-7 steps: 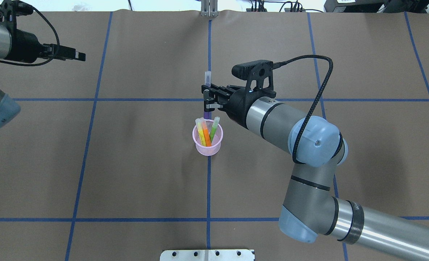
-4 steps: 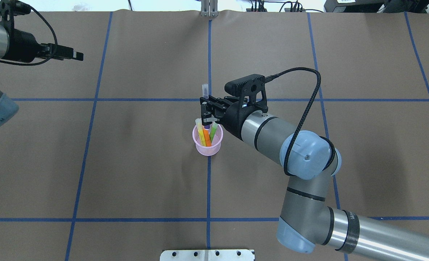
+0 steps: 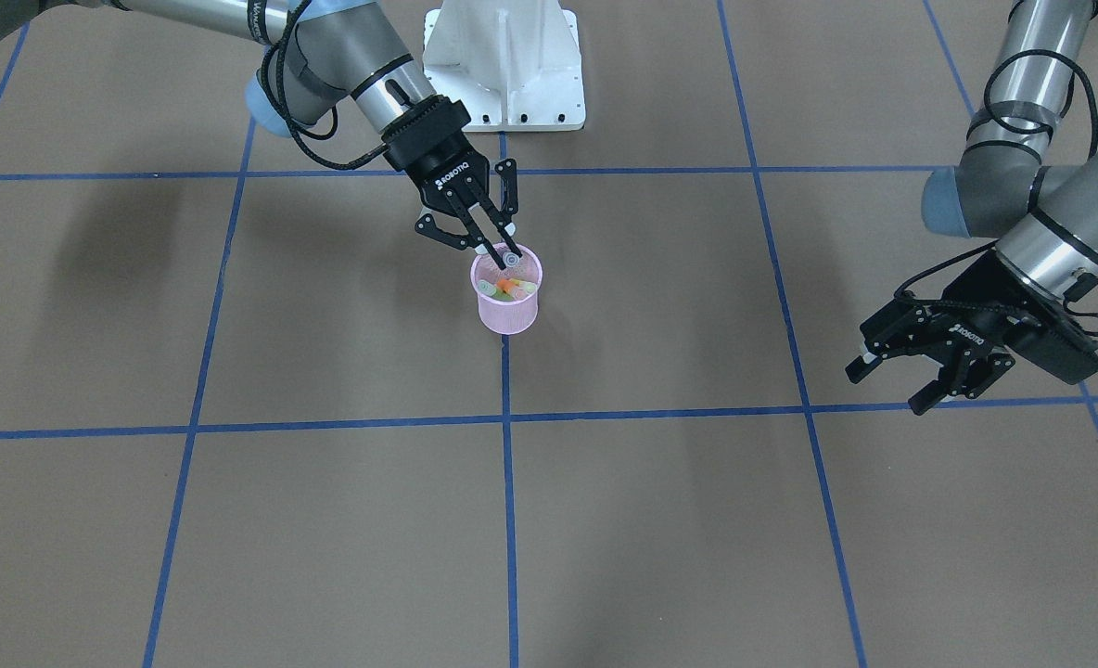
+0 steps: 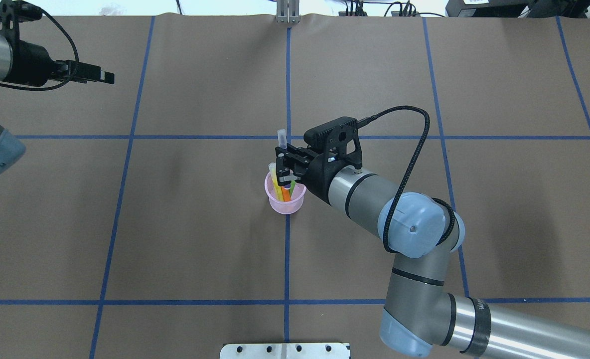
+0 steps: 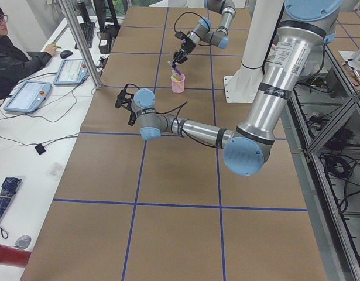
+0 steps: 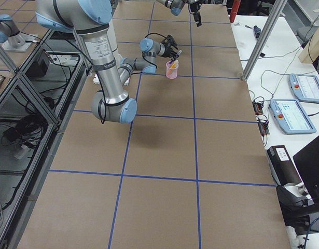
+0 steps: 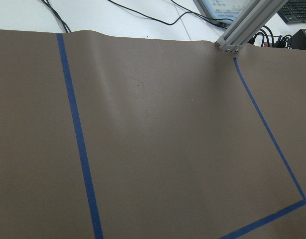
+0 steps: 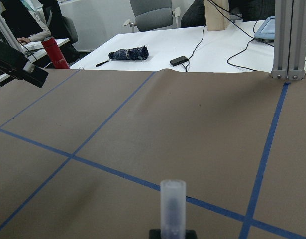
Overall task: Collect pens into pen holder
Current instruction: 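Lower the purple marker into the cup and open the right gripper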
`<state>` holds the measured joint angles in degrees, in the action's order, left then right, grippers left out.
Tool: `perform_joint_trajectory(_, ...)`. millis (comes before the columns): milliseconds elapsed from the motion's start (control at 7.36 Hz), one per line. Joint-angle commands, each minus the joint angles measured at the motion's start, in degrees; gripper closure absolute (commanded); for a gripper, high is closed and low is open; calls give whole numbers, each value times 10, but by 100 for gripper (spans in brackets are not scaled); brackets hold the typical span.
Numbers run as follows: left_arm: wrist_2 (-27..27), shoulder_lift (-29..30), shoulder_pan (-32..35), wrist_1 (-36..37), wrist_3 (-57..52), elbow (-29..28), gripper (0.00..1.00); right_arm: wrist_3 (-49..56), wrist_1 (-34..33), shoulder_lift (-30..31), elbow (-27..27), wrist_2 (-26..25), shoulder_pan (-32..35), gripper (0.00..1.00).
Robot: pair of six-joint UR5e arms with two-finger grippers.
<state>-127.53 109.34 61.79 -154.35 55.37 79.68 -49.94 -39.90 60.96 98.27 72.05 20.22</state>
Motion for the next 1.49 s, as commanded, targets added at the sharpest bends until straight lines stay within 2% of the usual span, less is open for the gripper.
perform_joint_trajectory(0,0,-1,0,-2,0,-7,0,1,0,0,-8,-2,-3,100)
perform_joint_trajectory(408,2,-1,-3,-3,-1,-12,0,1,0,-3,-19,-3,-3,100)
perform_joint_trajectory(543,2,-1,-2,-4,-1,-13,0,1,0,-4,-19,-2,-3,77)
perform_joint_trajectory(679,1,-1,-2,-3,-1,-13,0,-1,1,-5,-22,-4,-4,1)
perform_joint_trajectory(1087,0,0,4,-1,-1,-13,0,-7,1,-10,-5,-12,-4,0)
perform_joint_trajectory(1223,-10,1,20,3,-1,-14,0,-13,-3,-11,1,-7,-4,1)
perform_joint_trajectory(1358,-50,3,50,19,-3,-20,0,-35,-12,-10,8,17,4,1)
